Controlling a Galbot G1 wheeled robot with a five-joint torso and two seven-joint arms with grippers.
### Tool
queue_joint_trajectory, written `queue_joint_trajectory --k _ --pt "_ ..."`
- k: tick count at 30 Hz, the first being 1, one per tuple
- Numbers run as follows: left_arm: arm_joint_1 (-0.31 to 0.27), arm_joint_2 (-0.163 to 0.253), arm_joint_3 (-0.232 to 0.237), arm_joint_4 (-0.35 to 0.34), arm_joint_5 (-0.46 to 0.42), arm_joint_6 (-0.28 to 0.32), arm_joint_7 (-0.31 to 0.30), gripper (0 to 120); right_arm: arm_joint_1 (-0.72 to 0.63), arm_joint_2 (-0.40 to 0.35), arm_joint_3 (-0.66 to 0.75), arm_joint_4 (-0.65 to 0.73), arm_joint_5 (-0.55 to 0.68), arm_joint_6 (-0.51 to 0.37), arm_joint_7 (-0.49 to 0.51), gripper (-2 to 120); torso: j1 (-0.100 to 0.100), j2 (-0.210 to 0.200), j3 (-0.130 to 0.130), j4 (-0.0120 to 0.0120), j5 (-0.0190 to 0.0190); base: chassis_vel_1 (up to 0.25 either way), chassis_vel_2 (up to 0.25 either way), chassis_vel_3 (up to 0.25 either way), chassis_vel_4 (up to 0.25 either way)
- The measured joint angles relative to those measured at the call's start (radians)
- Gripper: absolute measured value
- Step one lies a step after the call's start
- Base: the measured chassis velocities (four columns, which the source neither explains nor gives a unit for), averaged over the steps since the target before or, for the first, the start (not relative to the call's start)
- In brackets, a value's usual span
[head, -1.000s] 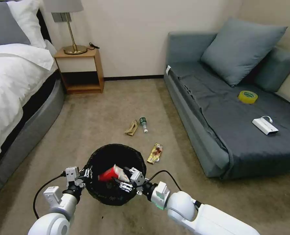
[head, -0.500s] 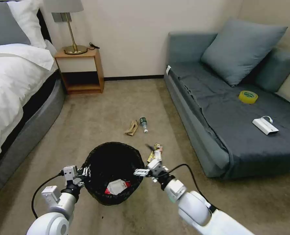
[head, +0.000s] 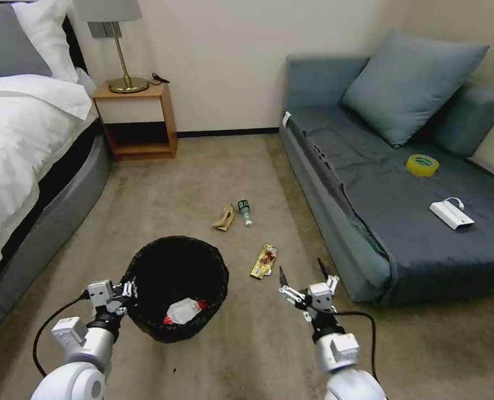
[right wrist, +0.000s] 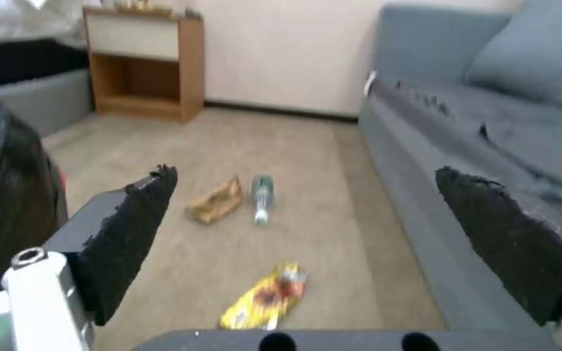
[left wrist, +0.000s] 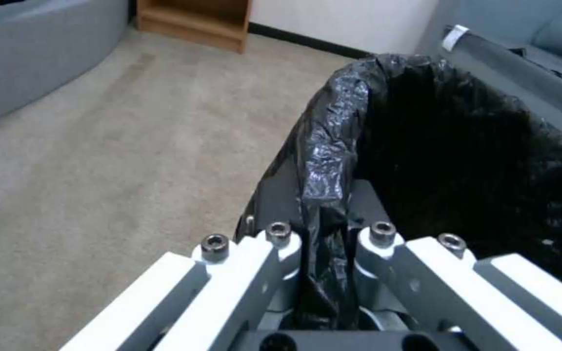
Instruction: Pick up the trash bin, then pick up the garbage on the floor and place it into the trash bin.
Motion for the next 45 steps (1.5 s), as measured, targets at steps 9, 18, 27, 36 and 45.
queue_joint_trajectory --k 9,18,27,36,45 --pt "0.024 -0.003 -0.044 -0.018 -0.02 -0.001 -0.001 5 -0.034 0.001 -0.013 -0.001 -0.022 0.01 -0.044 100 0.0 0.0 0.0 0.0 0.0002 0.0 0.0 0.0 0.0" --pt "0.052 0.017 -0.101 -0.021 -0.06 -0.007 0.001 5 -0.011 0.019 -0.039 -0.019 -0.021 0.014 -0.04 100 0.0 0.0 0.0 0.0002 0.0001 0.0 0.0 0.0 0.0" --pt "0.051 0.025 -0.123 -0.02 -0.072 -0.009 0.005 5 -0.011 0.026 -0.047 -0.01 -0.017 -0.001 -0.027 100 0.0 0.0 0.0 0.0001 0.0001 0.0 0.0 0.0 0.0" --pt "0.033 0.028 -0.142 -0.011 -0.075 -0.008 0.005 5 -0.021 0.019 -0.048 0.006 -0.016 -0.01 -0.022 100 0.0 0.0 0.0 0.0 0.0002 0.0 0.0 0.0 0.0" --pt "0.036 0.027 -0.158 -0.012 -0.078 -0.005 0.004 5 -0.016 0.009 -0.058 0.008 -0.015 -0.023 -0.026 100 0.0 0.0 0.0 0.0 0.0002 0.0 0.0 0.0 0.0"
